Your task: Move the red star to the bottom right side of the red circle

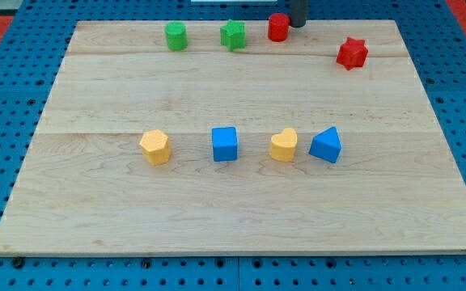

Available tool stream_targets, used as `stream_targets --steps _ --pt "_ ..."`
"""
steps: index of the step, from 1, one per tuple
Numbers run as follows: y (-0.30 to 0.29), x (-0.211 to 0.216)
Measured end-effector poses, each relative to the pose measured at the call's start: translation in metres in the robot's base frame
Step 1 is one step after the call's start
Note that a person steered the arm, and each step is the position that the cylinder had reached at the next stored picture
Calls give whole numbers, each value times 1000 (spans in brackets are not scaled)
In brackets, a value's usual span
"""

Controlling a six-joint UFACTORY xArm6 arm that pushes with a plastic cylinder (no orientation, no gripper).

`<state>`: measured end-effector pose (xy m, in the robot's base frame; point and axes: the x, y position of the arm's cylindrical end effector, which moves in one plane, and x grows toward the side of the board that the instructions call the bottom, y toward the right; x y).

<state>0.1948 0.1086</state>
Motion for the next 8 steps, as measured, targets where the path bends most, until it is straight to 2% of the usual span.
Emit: stream_targets --steps 2,3,4,6,7,8 --pt "0 41" --pt "24 45" --pt "41 -3" --pt "-35 2" --pt "-34 18" --pt "38 17"
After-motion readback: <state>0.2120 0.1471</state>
